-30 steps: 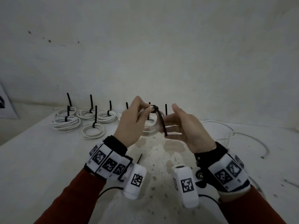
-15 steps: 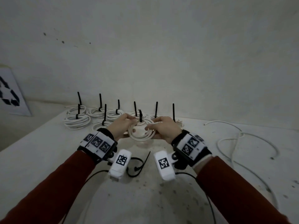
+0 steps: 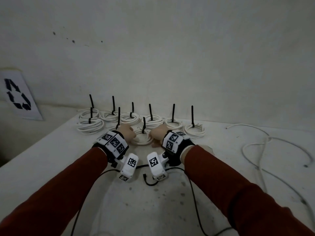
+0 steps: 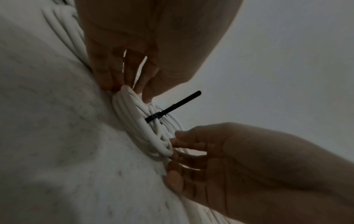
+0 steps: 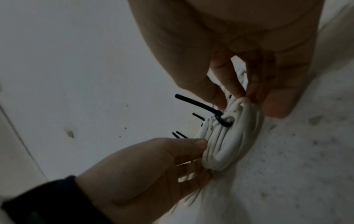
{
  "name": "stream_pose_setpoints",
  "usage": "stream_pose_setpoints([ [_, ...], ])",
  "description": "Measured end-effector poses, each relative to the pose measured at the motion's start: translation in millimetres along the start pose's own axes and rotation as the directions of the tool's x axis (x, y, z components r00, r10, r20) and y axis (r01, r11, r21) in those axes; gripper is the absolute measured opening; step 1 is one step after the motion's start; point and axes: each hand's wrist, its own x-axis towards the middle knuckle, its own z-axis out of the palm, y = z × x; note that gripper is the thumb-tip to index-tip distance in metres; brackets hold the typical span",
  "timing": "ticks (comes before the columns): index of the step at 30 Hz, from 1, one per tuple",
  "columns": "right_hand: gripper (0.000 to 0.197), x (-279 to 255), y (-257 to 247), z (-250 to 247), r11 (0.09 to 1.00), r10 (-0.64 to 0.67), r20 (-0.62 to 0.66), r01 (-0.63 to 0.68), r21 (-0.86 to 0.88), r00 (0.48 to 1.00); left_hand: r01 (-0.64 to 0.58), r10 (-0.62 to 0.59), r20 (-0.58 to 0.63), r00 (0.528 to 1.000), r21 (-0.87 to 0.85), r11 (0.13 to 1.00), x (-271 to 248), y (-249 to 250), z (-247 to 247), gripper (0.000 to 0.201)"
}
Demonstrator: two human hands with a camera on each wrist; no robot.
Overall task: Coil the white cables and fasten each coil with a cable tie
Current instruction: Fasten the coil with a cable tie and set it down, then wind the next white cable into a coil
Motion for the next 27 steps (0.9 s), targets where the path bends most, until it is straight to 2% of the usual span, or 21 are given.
stream_pose_setpoints([
  [1, 0.019, -9, -1, 2, 0.959, -0.062, -0.024, 0.053, -0.279, 0.998, -0.012, 0.012, 0.000, 1.000, 0.023, 1.000, 0, 0, 2, 0.043],
  [2, 0.024, -17, -2, 2, 0.905, -0.124, -0.017, 0.106, -0.412, 0.992, 0.000, -0.001, 0.004, 1.000, 0.056, 0.998, -3, 3, 2, 0.041],
  [4, 0.030, -26, -4, -1, 0.968, -0.101, 0.007, 0.100, -0.232, 0.995, -0.025, 0.029, -0.034, 0.999, 0.116, 0.993, -10, 8, 3, 0.036],
  [5, 0.032, -27, -1, -4, 0.969, -0.136, -0.045, 0.123, -0.212, 0.990, -0.063, 0.074, -0.074, 0.994, 0.142, 0.988, -15, 12, 3, 0.029],
  [7, 0.032, -40, 5, -18, 0.959, -0.167, -0.096, 0.139, -0.247, 0.981, -0.190, 0.206, -0.162, 0.965, 0.110, 0.976, -23, 25, 3, 0.009],
  [8, 0.030, -49, 10, -29, 0.957, -0.178, -0.116, 0.144, -0.253, 0.977, -0.275, 0.286, -0.185, 0.940, 0.084, 0.958, -29, 33, 5, 0.014],
  [10, 0.027, -72, 23, -57, 0.928, -0.212, -0.147, 0.151, -0.340, 0.966, -0.444, 0.448, -0.155, 0.881, 0.062, 0.894, -45, 53, 12, 0.012],
  [12, 0.032, -93, 44, -92, 0.878, -0.208, -0.197, 0.094, -0.469, 0.958, -0.560, 0.564, -0.070, 0.823, 0.067, 0.826, -63, 76, 21, 0.009],
  [15, 0.042, -120, 84, -147, 0.750, -0.106, -0.329, -0.142, -0.646, 0.938, -0.664, 0.665, 0.012, 0.747, 0.069, 0.744, -83, 113, 42, 0.014],
  [17, 0.045, -138, 108, -177, 0.662, -0.038, -0.405, -0.280, -0.695, 0.914, -0.715, 0.714, 0.031, 0.699, 0.063, 0.697, -91, 136, 62, 0.015],
  [20, 0.047, -162, 130, -206, 0.598, 0.050, -0.429, -0.371, -0.710, 0.902, -0.784, 0.780, 0.085, 0.621, 0.055, 0.618, -99, 166, 92, 0.016],
  [27, 0.046, -177, 141, -219, 0.558, 0.137, -0.459, -0.451, -0.697, 0.878, -0.826, 0.806, 0.192, 0.560, 0.050, 0.562, -113, 207, 146, 0.022],
])
